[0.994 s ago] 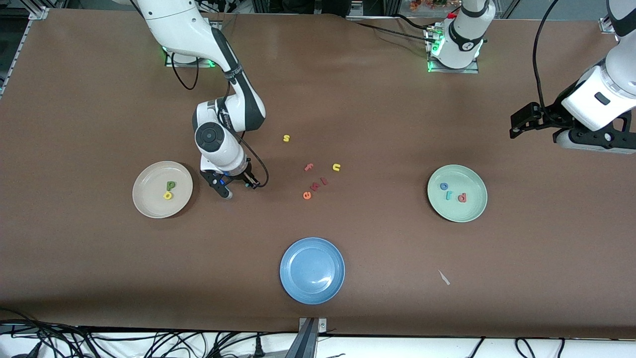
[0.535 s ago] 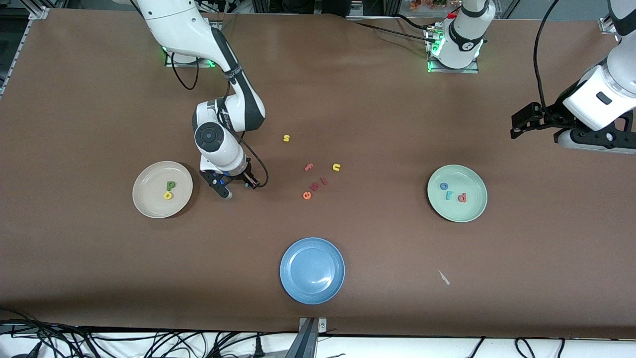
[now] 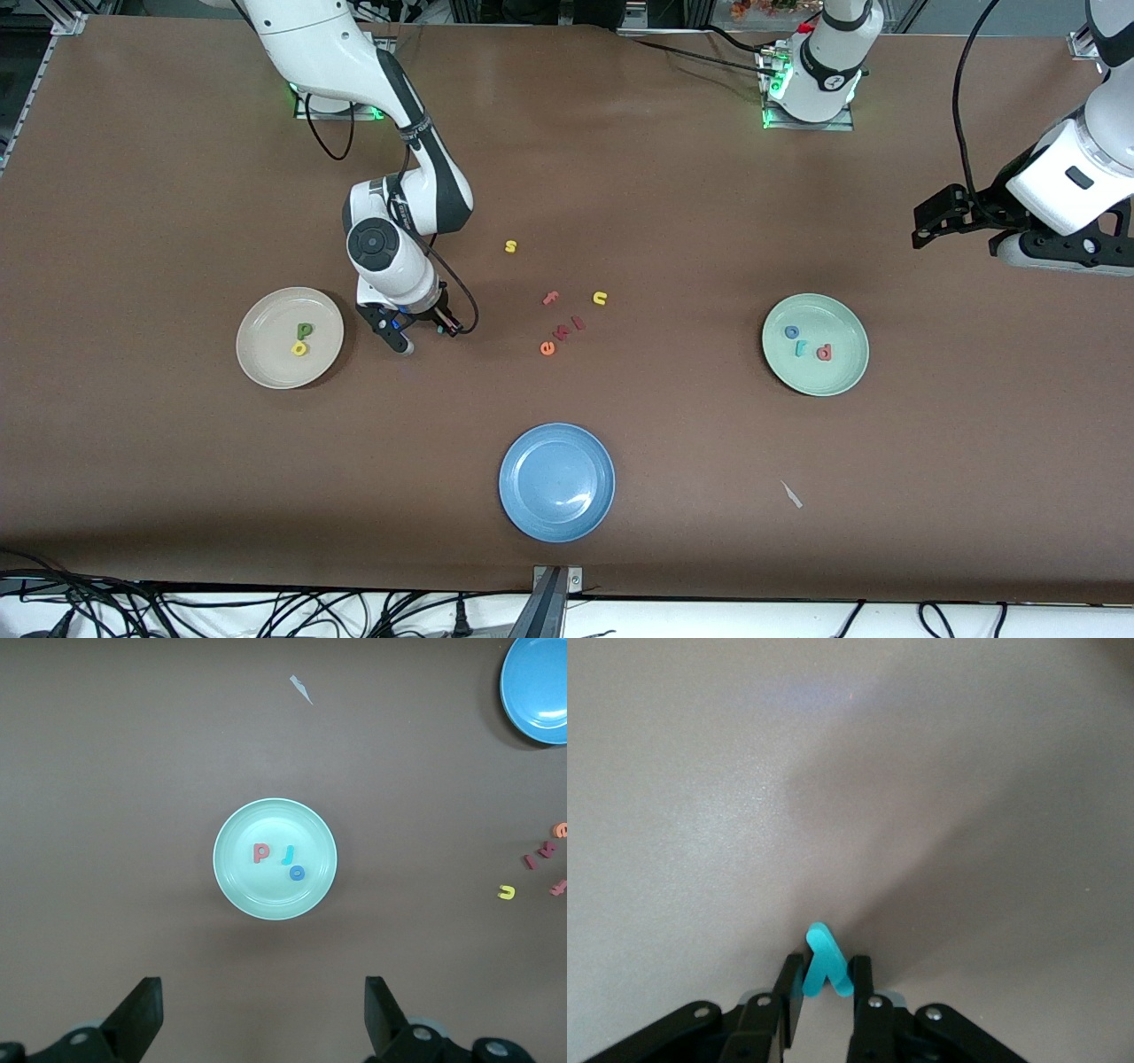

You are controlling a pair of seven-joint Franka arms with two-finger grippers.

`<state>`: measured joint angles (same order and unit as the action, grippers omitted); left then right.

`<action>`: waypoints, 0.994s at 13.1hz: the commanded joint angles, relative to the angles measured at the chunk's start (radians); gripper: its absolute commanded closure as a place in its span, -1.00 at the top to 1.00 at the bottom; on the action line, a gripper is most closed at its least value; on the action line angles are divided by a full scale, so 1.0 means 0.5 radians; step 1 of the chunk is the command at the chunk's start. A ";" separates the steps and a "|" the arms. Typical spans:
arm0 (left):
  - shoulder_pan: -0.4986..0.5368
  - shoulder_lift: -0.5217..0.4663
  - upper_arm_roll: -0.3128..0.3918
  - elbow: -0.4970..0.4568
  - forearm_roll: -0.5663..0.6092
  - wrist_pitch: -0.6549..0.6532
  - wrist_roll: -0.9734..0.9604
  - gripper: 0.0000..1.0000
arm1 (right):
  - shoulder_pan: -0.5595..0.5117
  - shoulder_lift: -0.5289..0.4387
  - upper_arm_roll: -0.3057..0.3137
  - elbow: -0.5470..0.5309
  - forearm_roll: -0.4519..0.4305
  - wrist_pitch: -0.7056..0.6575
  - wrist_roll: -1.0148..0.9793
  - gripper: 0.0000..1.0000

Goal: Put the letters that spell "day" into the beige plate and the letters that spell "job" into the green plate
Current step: 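Carry the cyan y onto the beige plate with the right gripper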

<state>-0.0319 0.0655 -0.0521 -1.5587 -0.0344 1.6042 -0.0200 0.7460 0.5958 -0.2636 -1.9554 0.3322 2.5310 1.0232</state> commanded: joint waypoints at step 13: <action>0.012 0.025 0.000 0.059 0.017 -0.015 0.037 1.00 | 0.002 -0.075 -0.095 0.241 0.007 -0.527 -0.440 -0.78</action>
<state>-0.0302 0.0675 -0.0521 -1.5554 -0.0344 1.6043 -0.0200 0.7497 0.5867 -0.2809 -1.8414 0.3316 2.3341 0.9057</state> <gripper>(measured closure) 0.000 0.731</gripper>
